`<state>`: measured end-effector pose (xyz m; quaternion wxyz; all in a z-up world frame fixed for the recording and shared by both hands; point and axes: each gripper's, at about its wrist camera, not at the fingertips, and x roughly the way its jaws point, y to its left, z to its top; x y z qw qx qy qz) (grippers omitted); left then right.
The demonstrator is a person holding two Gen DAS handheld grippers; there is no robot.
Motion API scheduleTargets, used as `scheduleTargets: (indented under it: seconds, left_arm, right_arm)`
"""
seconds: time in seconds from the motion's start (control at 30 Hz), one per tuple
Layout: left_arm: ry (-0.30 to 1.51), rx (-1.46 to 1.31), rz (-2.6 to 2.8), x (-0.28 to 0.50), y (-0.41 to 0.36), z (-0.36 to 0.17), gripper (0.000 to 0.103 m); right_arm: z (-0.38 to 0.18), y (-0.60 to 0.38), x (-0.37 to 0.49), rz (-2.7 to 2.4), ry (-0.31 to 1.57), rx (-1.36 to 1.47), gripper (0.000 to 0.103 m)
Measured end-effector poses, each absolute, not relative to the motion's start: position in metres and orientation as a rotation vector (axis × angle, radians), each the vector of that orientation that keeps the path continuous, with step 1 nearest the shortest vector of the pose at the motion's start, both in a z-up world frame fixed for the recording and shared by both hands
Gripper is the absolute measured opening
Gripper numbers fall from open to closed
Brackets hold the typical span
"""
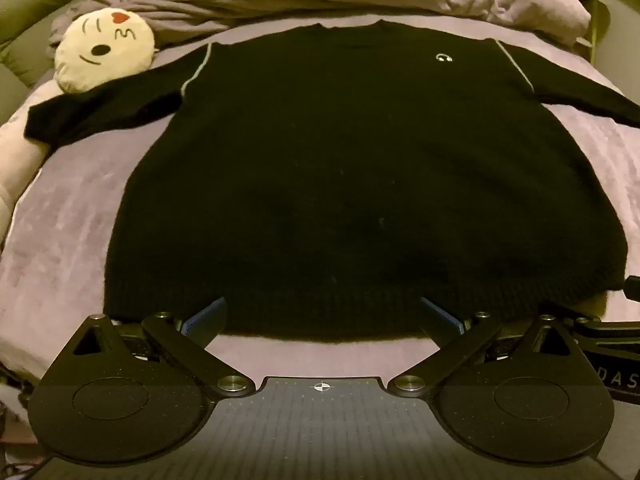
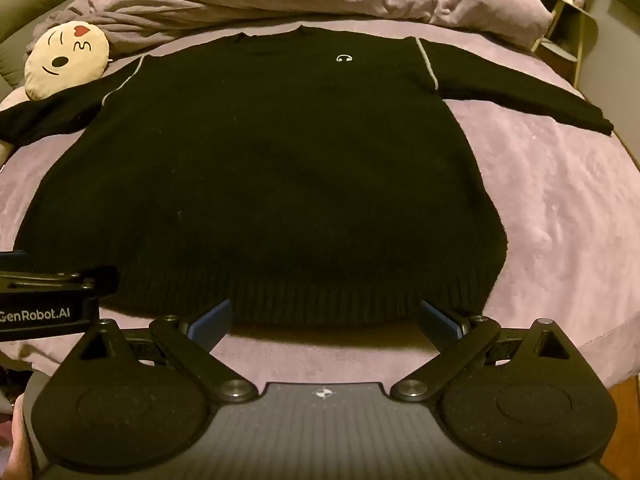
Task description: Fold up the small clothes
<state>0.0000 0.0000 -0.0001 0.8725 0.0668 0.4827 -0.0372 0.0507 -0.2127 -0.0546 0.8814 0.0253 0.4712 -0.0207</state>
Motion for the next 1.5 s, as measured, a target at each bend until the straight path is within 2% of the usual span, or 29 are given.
scheduleTargets:
  seconds: [1.5]
  left_arm:
    - [1.049,0.105,-0.08,-0.005,0.006,-0.013,0.103]
  right_arm:
    - [-0.059,-0.218,0.043,-0.042,0.982,0.089,0.099]
